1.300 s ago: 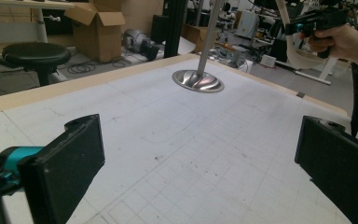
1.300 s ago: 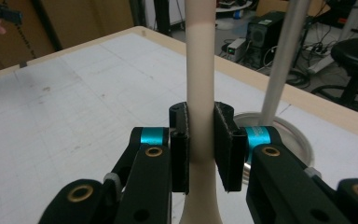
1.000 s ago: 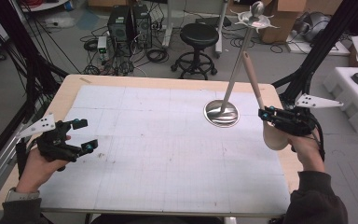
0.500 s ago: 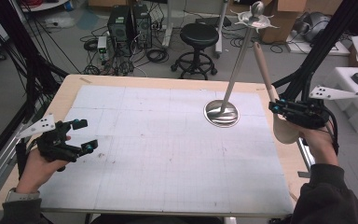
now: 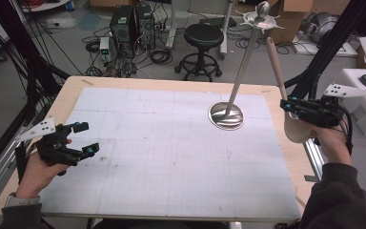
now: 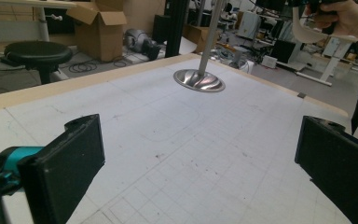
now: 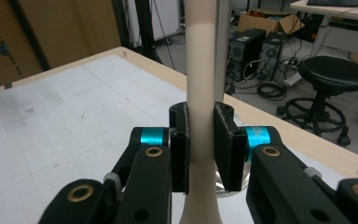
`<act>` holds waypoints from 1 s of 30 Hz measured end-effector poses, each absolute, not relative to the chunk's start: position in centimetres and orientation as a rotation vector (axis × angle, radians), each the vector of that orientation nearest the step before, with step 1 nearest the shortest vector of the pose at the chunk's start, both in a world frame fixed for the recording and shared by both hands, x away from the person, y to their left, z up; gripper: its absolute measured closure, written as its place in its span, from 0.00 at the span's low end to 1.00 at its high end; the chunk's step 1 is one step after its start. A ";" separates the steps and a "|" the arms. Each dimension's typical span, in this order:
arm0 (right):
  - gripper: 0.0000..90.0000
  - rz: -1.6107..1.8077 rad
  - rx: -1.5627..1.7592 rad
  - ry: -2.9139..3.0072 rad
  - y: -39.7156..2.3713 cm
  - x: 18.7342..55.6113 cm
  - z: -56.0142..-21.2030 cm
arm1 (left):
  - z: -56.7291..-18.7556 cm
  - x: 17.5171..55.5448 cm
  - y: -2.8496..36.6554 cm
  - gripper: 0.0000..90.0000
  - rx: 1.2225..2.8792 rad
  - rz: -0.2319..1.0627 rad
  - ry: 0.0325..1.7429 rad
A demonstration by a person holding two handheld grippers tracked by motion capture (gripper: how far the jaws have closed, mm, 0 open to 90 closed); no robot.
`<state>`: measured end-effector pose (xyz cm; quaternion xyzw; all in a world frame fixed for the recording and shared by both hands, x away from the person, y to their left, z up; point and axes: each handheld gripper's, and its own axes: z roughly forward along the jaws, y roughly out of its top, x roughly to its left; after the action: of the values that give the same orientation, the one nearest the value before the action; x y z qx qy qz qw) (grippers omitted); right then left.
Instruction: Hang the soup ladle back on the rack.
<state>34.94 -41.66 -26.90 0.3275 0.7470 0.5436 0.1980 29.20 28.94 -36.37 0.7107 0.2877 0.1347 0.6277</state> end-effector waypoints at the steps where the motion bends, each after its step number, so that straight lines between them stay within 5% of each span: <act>1: 0.87 1.519 0.919 2.081 -41.8 35.0 -26.8 | -36.4 29.2 29.0 0.02 1.629 0.309 0.660; 30: 0.87 1.609 0.980 1.941 -43.5 35.7 -26.1 | -36.6 29.0 29.2 0.02 1.633 0.308 0.669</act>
<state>35.75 -43.46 -26.10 0.3538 0.7005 0.5808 0.2164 29.05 29.16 -36.57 0.7117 0.2914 0.1343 0.6249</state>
